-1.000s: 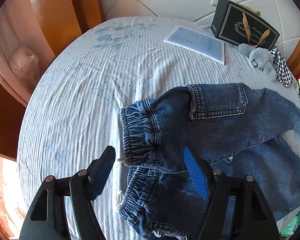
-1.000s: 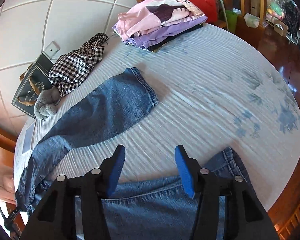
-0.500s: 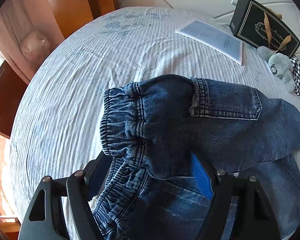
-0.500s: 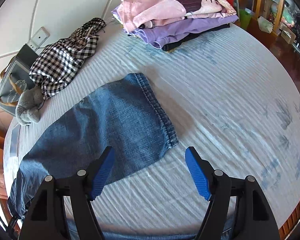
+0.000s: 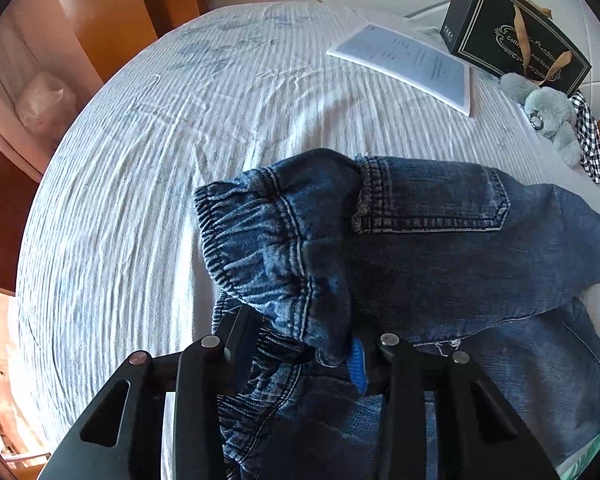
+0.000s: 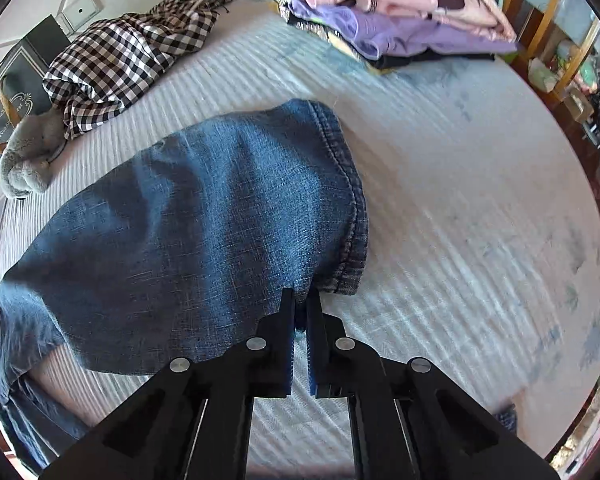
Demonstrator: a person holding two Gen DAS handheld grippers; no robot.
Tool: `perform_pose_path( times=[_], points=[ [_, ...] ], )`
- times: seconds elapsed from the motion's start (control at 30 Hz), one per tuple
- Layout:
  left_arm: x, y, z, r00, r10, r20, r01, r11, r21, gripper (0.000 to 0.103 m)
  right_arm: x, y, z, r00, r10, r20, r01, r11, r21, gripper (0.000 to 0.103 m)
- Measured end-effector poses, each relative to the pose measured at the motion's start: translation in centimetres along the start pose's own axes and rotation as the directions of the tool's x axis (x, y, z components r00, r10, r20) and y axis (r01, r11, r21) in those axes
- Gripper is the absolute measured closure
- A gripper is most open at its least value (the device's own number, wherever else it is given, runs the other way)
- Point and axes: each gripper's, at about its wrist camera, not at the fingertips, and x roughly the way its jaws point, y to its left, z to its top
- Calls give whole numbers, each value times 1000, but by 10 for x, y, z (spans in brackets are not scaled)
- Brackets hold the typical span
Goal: Fold clothes
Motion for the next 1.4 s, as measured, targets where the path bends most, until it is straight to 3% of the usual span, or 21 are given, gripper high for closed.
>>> perform_pose_path(
  times=[0.07, 0.23, 0.33, 0.43, 0.6, 0.7, 0.77, 0.8, 0.83, 0.87, 0.93, 1.2, 1.4],
  points=[
    [-22, 6, 2, 999, -42, 35, 42, 999, 0, 73, -26, -2, -3, 998, 24, 63, -23, 1000, -8, 99],
    [-68, 20, -2, 991, -96, 93, 92, 994, 54, 73, -110, -31, -31, 972, 104, 212, -112, 993, 29, 99],
    [-77, 25, -10, 988, -118, 97, 111, 991, 78, 73, -149, -54, -66, 960, 94, 264, -112, 992, 55, 99],
    [-83, 31, -17, 985, -143, 93, 134, 986, 98, 74, -170, -89, -108, 959, 113, 259, -148, 982, 120, 99],
    [-67, 33, -50, 990, -139, 29, 134, 981, 141, 74, -138, -130, -176, 988, 104, 112, -124, 973, 194, 99],
    [-47, 33, -73, 996, -88, -27, 91, 980, 179, 74, -100, -142, -213, 996, 87, -9, -83, 973, 217, 96],
    [-33, 31, -84, 998, -26, -52, 36, 977, 212, 66, -83, -147, -229, 997, 32, -70, -16, 975, 220, 83],
    [-27, 31, -89, 998, 2, -61, 11, 974, 227, 64, -79, -149, -234, 996, -2, -85, 21, 975, 220, 66],
    [-27, 32, -90, 998, 13, -55, 0, 973, 229, 59, -79, -153, -236, 996, -26, -88, 45, 973, 225, 54],
    [-28, 34, -91, 999, 23, -48, -11, 973, 232, 53, -83, -156, -237, 997, -33, -75, 49, 972, 229, 54],
    [-31, 36, -93, 999, 41, -32, -32, 972, 234, 51, -96, -162, -233, 999, -33, -38, 41, 971, 236, 55],
    [-75, 43, -63, 992, -10, 128, -9, 989, 150, 38, -119, -175, -197, 997, -34, 62, 18, 970, 244, 55],
    [-53, 34, -55, 995, 0, 102, -12, 993, 117, 38, -104, -165, -166, 997, 5, 76, -23, 970, 242, 55]
  ],
)
